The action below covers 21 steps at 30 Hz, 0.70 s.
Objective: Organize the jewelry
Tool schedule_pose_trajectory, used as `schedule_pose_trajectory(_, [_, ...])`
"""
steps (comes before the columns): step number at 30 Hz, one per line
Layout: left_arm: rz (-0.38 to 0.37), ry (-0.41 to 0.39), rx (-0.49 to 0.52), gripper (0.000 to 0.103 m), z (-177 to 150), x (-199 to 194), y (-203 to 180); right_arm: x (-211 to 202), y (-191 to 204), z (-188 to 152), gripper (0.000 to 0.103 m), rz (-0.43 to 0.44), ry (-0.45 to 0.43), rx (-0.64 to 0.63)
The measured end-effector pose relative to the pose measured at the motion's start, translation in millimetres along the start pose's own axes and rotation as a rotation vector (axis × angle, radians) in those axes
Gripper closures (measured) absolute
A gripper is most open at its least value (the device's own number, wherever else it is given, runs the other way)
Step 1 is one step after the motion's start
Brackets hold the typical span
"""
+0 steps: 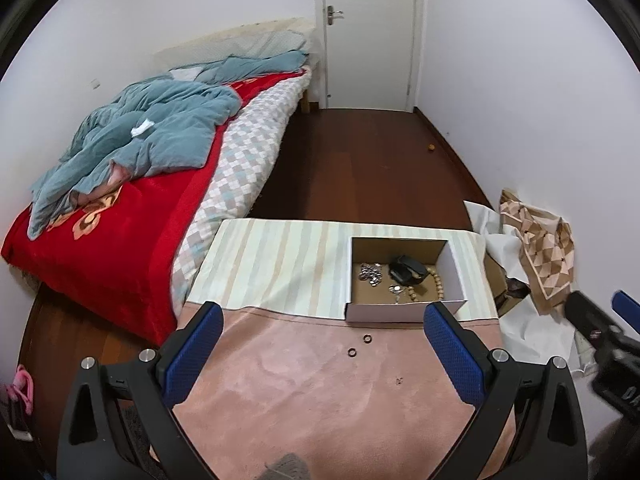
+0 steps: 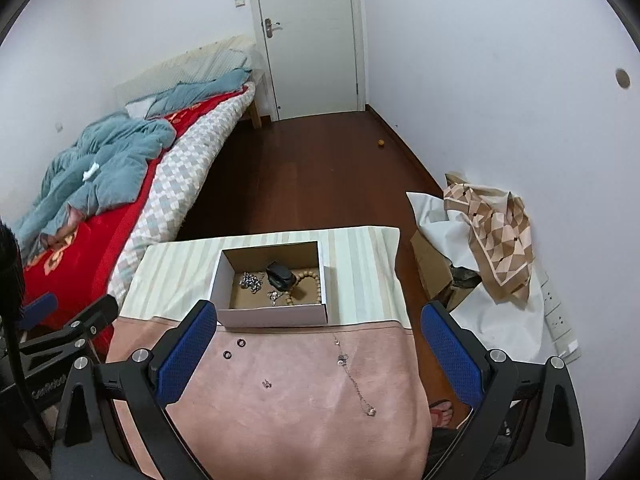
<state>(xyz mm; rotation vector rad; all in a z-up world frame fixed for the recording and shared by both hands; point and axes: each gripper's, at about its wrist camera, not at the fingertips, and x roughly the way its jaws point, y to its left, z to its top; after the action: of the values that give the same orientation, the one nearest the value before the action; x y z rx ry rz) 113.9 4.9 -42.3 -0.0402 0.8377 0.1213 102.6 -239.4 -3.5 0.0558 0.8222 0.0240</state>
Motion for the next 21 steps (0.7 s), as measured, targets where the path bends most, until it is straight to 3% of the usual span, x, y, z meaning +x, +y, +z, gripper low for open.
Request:
schedule_pose_trajectory(7, [0.083, 0.075, -0.036, 0.001, -27, 43, 12, 68, -47, -35, 0.0, -0.083, 0.193, 0.092])
schedule_pose_trajectory(11, [0.147, 0.162, -0.023, 0.001, -50, 83, 17, 122, -61, -70, 0.001, -0.069, 0.326, 0.099])
schedule_pose_trajectory(14, [0.18, 0.222, -0.022, 0.001, -66, 107, 21, 153, -61, -94, 0.011, -0.095, 0.409, 0.068])
schedule_pose_trajectory(16, [0.194, 0.254, -0.022, 0.001, -75, 119, 24, 163, -64, -106, 0.026, -0.097, 0.447, 0.077])
schedule_pose_trajectory(20, [0.201, 0.306, -0.017, 0.001, -92, 136, 25, 167, -70, -133, 0.033, -0.099, 0.482, 0.087])
schedule_pose_trajectory(21, [0.204, 0.316, -0.011, 0.001, -96, 139, 24, 168, -70, -137, 0.04, -0.097, 0.488, 0.087])
